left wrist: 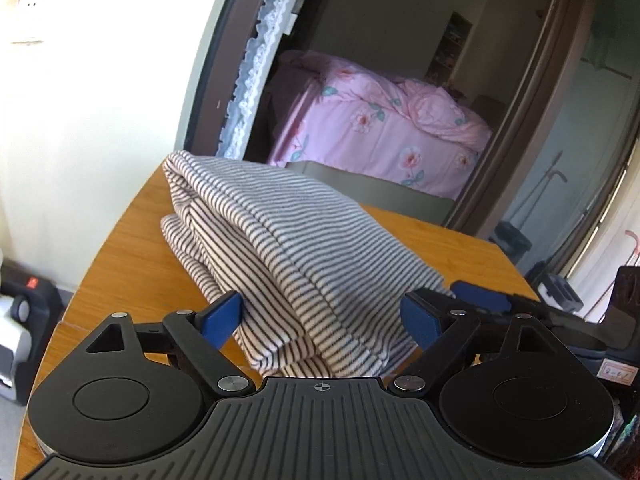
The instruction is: Fold clothes
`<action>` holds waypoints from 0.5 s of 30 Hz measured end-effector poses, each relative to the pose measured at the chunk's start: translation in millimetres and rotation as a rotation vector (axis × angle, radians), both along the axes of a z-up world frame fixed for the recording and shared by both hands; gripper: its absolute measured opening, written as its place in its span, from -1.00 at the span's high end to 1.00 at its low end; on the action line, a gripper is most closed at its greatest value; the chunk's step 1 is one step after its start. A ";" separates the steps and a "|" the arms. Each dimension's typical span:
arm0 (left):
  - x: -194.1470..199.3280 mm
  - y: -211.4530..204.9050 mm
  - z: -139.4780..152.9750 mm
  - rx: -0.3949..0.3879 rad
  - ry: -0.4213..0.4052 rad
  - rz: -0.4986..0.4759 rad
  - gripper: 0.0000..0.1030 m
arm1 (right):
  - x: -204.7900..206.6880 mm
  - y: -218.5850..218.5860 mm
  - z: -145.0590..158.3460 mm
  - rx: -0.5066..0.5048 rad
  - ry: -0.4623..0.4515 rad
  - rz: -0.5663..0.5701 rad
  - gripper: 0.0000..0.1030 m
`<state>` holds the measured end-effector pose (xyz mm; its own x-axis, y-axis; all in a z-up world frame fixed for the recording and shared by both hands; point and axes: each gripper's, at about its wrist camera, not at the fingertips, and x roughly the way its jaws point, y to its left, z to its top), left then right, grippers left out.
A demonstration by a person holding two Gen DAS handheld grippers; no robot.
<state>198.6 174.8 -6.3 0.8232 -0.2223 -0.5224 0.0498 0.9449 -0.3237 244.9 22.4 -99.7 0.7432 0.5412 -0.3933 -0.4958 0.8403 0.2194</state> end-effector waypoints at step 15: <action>18.1 37.5 -24.2 -0.012 0.009 0.135 -0.80 | 32.3 19.2 -6.2 -0.008 0.118 0.066 -0.30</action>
